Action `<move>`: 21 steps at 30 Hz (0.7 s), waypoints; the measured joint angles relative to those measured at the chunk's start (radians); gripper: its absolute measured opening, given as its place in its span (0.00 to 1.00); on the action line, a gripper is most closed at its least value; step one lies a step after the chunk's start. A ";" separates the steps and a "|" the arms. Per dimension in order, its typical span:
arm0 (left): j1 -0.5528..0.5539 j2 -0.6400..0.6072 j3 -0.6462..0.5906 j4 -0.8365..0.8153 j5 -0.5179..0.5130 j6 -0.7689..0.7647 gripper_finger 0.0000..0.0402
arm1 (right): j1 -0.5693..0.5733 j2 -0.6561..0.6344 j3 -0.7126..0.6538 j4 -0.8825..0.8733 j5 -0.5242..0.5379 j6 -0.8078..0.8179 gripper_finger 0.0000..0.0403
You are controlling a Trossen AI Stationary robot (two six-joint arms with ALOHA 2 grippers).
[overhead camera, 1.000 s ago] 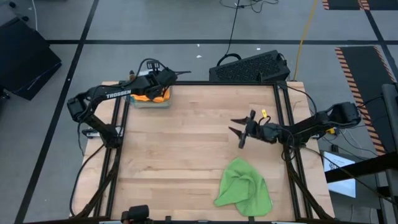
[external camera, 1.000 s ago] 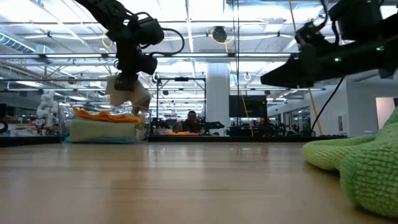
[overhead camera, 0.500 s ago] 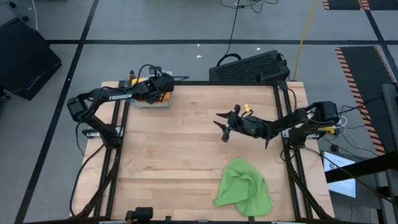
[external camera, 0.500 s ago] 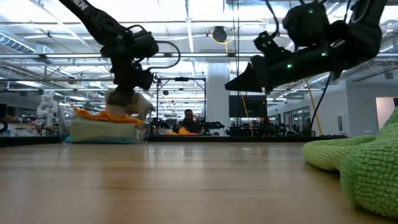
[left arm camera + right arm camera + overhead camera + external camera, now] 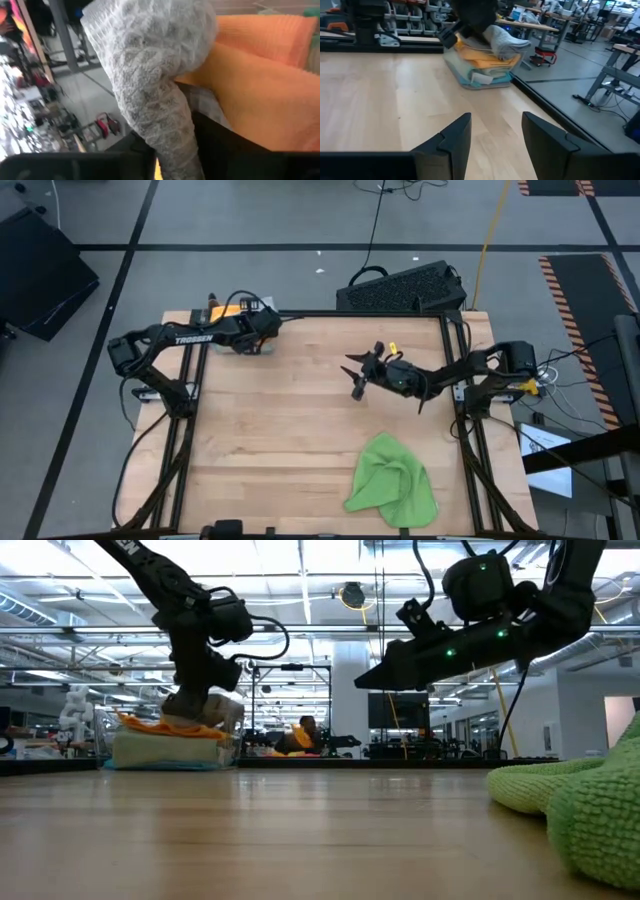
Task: Fold microfiber towels
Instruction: Stack the gray microfiber cloth on top of the orange microfiber cloth
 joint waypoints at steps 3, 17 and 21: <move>0.003 -0.006 0.000 -0.019 0.003 -0.077 0.37 | -0.011 0.000 0.000 0.005 0.000 0.000 0.42; 0.041 -0.119 0.010 -0.159 0.193 -0.636 0.55 | -0.032 0.000 -0.001 0.012 -0.036 0.003 0.42; 0.052 -0.120 0.010 -0.174 0.198 -0.778 0.56 | -0.033 0.000 -0.001 0.012 -0.052 -0.001 0.42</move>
